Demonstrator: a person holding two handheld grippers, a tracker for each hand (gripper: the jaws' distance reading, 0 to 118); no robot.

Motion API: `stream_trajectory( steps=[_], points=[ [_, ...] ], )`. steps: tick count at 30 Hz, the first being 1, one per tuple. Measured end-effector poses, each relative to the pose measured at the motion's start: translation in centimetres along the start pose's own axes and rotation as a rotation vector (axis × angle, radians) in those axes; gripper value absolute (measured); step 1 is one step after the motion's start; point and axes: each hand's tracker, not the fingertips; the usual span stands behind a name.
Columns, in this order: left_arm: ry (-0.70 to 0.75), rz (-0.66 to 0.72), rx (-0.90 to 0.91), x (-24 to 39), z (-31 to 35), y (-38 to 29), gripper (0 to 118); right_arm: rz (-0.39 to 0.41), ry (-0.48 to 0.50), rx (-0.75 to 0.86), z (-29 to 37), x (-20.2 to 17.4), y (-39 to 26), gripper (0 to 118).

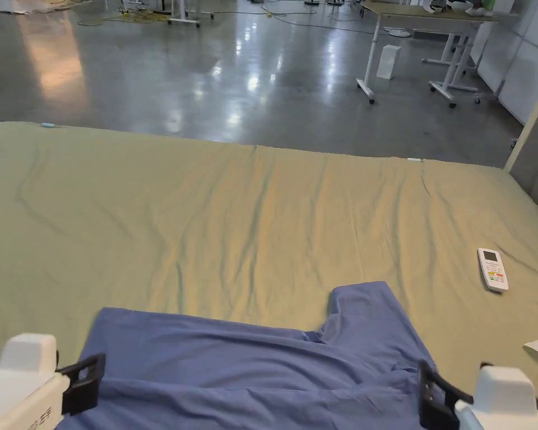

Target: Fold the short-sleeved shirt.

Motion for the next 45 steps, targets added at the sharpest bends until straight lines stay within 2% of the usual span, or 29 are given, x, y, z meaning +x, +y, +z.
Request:
stream_trajectory(
  steps=[4, 6, 7, 8, 9, 10, 12, 13, 15, 16, 18, 19, 24, 31, 39, 41, 42, 43, 44, 45],
  points=[
    [0.014, -0.054, 0.191, 3.8, 1.9, 3.0, 59, -0.021, -0.024, 0.174, 0.3, -2.8, 3.1, 78],
    [0.043, -0.055, 0.248, 5.2, 2.5, 4.0, 59, 0.003, -0.024, 0.257, 0.1, -3.7, 4.2, 77],
    [0.051, -0.043, 0.282, 5.8, 2.9, 4.3, 59, -0.061, -0.005, 0.218, -0.3, -4.1, 4.1, 75],
    [0.049, -0.028, 0.312, 5.7, 2.8, 4.3, 59, -0.032, -0.003, 0.266, -0.2, -4.5, 4.6, 70],
    [0.045, -0.009, 0.332, 5.9, 3.0, 4.5, 57, -0.041, 0.004, 0.272, -0.3, -4.9, 4.7, 61],
    [0.042, 0.008, 0.359, 6.1, 3.3, 4.6, 54, -0.052, 0.006, 0.258, -0.6, -5.2, 4.9, 43],
    [0.047, 0.018, 0.392, 6.2, 3.5, 4.5, 35, -0.037, -0.006, 0.306, -0.6, -5.8, 5.2, 20],
    [0.056, 0.014, 0.401, 6.4, 3.6, 4.5, 18, -0.034, -0.004, 0.311, -0.7, -6.0, 5.4, 14],
    [0.069, 0.007, 0.411, 6.5, 3.8, 4.3, 14, -0.061, 0.002, 0.304, -0.8, -6.3, 5.7, 2],
    [0.063, 0.007, 0.413, 6.4, 3.7, 4.3, 5, -0.076, -0.005, 0.3, -0.9, -6.4, 5.7, 0],
    [0.067, 0.006, 0.419, 6.4, 3.8, 3.9, 5, -0.038, -0.041, 0.343, -0.8, -6.7, 6.0, 0],
    [0.073, 0.001, 0.42, 6.3, 3.9, 3.7, 1, -0.04, -0.03, 0.329, -0.9, -6.7, 5.9, 0],
    [0.079, 0.006, 0.369, 4.7, 2.3, 3.4, 1, -0.038, -0.036, 0.302, -1.8, -6.6, 6.1, 0],
    [0.077, 0.025, 0.138, -0.9, -4.9, 4.1, 1, -0.001, -0.042, 0.245, -3.5, -6.2, 5.3, 0],
    [-0.009, 0.08, -0.203, -5.1, -16.1, 6.1, 1, 0.018, -0.053, 0.147, -5.9, -5.6, 3.8, 0],
    [-0.016, 0.099, -0.269, -5.5, -18.6, 6.4, 4, 0.02, -0.057, 0.123, -6.5, -5.5, 3.4, 0],
    [-0.02, 0.11, -0.313, -5.8, -19.9, 6.4, 15, 0.024, -0.059, 0.111, -6.7, -5.4, 3.2, 0],
    [-0.019, 0.12, -0.354, -5.9, -21.1, 6.4, 40, 0.026, -0.061, 0.102, -6.9, -5.3, 3.0, 0],
    [-0.021, 0.123, -0.401, -5.8, -21.9, 6.2, 59, 0.028, -0.066, 0.091, -7.2, -5.2, 2.8, 0],
    [-0.021, 0.128, -0.424, -5.7, -22.6, 6.1, 70, 0.03, -0.07, 0.082, -7.4, -5.1, 2.6, 0]
  ],
)
